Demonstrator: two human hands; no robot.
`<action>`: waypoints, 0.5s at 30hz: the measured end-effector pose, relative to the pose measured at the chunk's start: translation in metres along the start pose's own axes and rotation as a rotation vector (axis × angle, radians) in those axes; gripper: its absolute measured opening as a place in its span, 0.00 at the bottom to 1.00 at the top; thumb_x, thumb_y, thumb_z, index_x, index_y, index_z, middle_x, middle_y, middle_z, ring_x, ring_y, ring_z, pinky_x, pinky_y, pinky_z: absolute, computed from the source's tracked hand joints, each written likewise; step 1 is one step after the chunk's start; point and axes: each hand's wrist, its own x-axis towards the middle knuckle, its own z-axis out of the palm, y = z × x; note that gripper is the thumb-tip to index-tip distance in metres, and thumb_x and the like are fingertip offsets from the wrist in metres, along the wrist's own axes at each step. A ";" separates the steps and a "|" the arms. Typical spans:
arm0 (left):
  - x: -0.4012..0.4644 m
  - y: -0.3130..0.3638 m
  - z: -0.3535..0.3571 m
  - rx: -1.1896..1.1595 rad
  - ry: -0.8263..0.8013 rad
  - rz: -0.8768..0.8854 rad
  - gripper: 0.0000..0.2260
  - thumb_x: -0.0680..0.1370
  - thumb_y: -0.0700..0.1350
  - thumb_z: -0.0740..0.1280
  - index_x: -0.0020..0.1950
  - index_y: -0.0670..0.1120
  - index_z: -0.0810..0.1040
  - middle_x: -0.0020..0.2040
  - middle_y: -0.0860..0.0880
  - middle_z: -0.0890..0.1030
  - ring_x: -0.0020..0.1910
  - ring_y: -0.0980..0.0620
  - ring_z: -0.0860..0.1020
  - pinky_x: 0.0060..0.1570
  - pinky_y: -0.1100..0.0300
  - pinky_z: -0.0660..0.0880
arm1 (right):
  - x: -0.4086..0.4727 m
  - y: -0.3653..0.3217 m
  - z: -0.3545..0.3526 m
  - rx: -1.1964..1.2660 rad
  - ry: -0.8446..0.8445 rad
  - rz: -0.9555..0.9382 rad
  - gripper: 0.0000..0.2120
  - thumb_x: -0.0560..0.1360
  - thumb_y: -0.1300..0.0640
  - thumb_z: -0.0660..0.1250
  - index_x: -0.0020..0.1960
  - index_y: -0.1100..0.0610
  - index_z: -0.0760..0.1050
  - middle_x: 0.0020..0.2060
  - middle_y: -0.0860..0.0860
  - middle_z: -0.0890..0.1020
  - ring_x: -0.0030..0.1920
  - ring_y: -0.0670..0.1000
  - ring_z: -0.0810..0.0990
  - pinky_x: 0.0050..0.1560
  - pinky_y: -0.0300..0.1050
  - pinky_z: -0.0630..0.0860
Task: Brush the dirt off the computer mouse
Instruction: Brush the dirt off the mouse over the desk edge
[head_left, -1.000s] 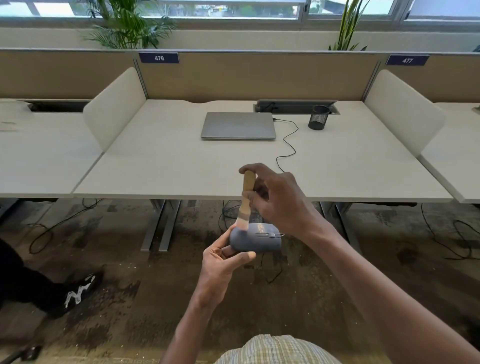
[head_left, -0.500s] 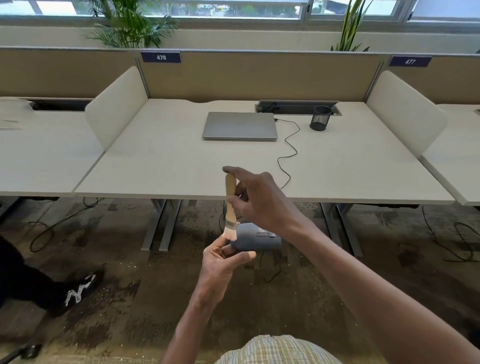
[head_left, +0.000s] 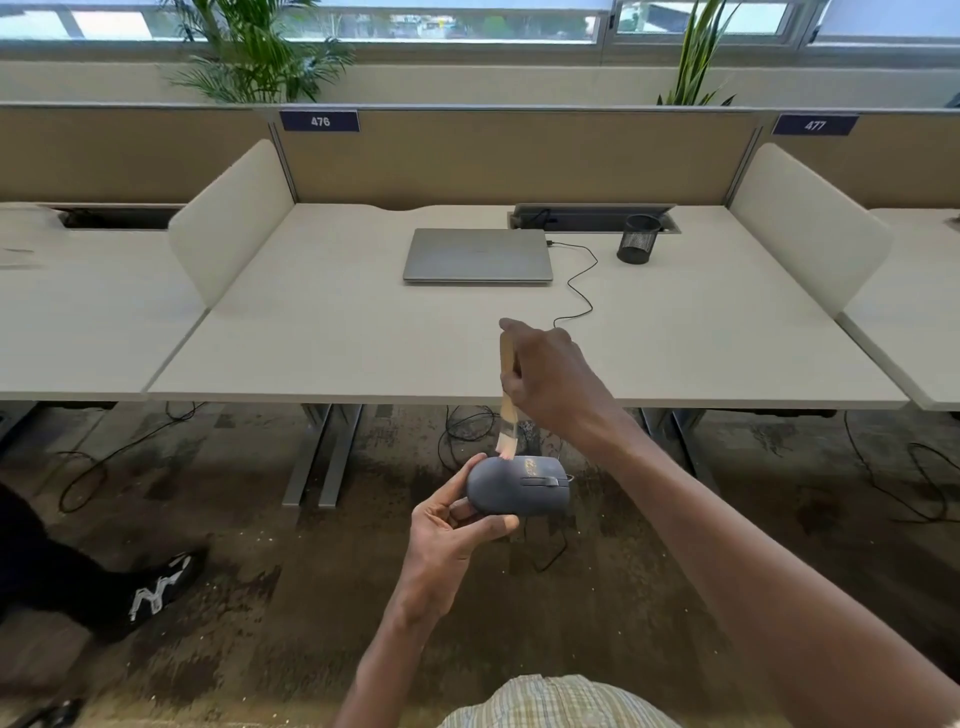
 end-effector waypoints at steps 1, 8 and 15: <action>0.000 0.001 -0.001 -0.002 0.005 0.004 0.36 0.63 0.39 0.83 0.71 0.50 0.79 0.59 0.42 0.86 0.59 0.42 0.85 0.53 0.56 0.84 | 0.001 0.002 -0.002 -0.020 0.012 0.006 0.19 0.75 0.68 0.64 0.66 0.65 0.72 0.38 0.59 0.80 0.39 0.63 0.80 0.45 0.60 0.81; 0.000 0.003 -0.004 0.017 -0.001 0.009 0.32 0.66 0.34 0.81 0.68 0.53 0.81 0.60 0.43 0.86 0.59 0.42 0.85 0.51 0.57 0.84 | 0.001 -0.003 -0.003 0.151 -0.014 0.004 0.27 0.76 0.67 0.68 0.74 0.63 0.67 0.44 0.60 0.83 0.42 0.60 0.84 0.47 0.57 0.84; -0.001 0.007 -0.005 0.004 0.007 0.020 0.33 0.63 0.40 0.83 0.67 0.54 0.82 0.60 0.42 0.86 0.59 0.42 0.85 0.52 0.57 0.84 | -0.003 0.006 -0.009 0.188 0.043 0.024 0.22 0.76 0.69 0.68 0.69 0.64 0.71 0.38 0.56 0.82 0.38 0.57 0.83 0.43 0.57 0.83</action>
